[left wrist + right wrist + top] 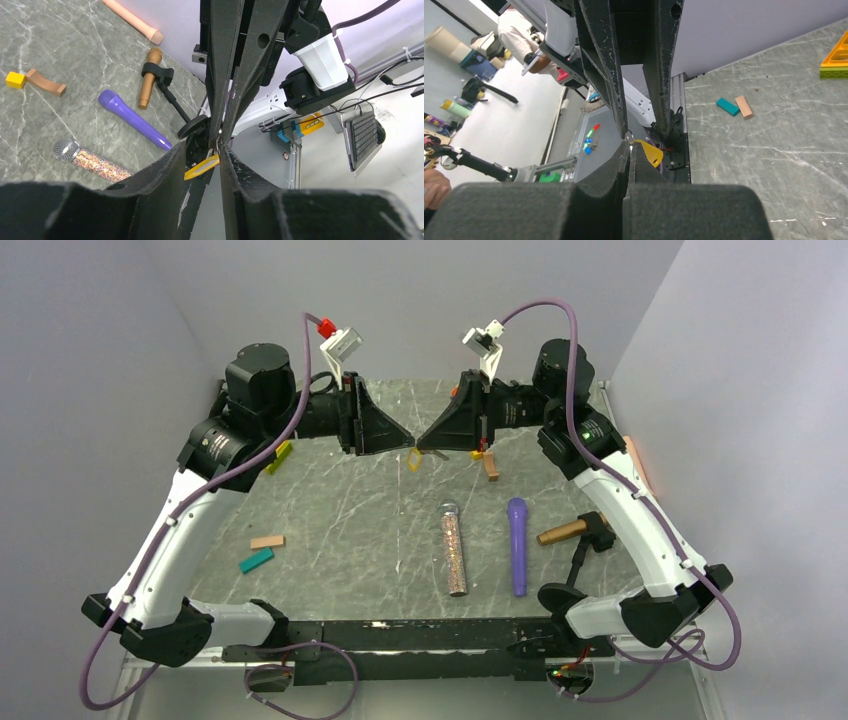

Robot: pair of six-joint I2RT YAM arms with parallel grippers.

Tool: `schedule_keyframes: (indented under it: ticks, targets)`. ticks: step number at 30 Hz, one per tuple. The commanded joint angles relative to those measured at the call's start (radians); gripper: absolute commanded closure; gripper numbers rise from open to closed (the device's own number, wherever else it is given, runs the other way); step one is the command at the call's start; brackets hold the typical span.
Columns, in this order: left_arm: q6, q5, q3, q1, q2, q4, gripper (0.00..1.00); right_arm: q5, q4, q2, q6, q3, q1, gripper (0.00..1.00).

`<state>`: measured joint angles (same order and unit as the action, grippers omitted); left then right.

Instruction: Remove the keys from the keyring

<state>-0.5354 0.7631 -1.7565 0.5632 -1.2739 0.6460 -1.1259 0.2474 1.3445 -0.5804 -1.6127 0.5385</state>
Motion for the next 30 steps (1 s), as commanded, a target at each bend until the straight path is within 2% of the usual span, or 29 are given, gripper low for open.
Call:
schedule_keyframes:
  ticks: [1, 5, 11, 16, 21, 24, 28, 30]
  targets:
    - [0.011, -0.025, -0.023, 0.012, 0.005, -0.01, 0.66, 0.013, 0.029, -0.02, 0.048, -0.05, 0.006, 1.0]
    - [0.006, -0.037, -0.018, 0.025, 0.0, -0.023, 0.77, 0.013, 0.043, -0.022, 0.059, -0.049, 0.006, 1.0]
    - [0.01, -0.048, -0.026, 0.046, -0.015, -0.021, 0.8, 0.014, 0.039, -0.024, 0.06, -0.043, 0.006, 1.0]
    - [0.017, -0.067, -0.025, 0.053, -0.011, -0.016, 1.0, 0.022, 0.019, -0.031, 0.047, -0.039, 0.006, 1.0]
    - [0.012, -0.09, -0.025, 0.054, 0.003, -0.031, 1.0, 0.024, -0.029, -0.04, 0.007, -0.01, 0.005, 1.0]
    - [0.009, -0.102, -0.033, 0.054, 0.007, -0.03, 1.0, 0.016, -0.07, -0.045, -0.023, 0.009, 0.007, 0.91]
    - [0.008, -0.113, -0.038, 0.053, 0.014, -0.034, 1.0, -0.001, -0.12, -0.05, -0.059, 0.025, 0.005, 0.66]
    - [0.004, -0.114, -0.042, 0.054, 0.016, -0.035, 1.0, -0.005, -0.139, -0.055, -0.069, 0.033, 0.003, 0.59]
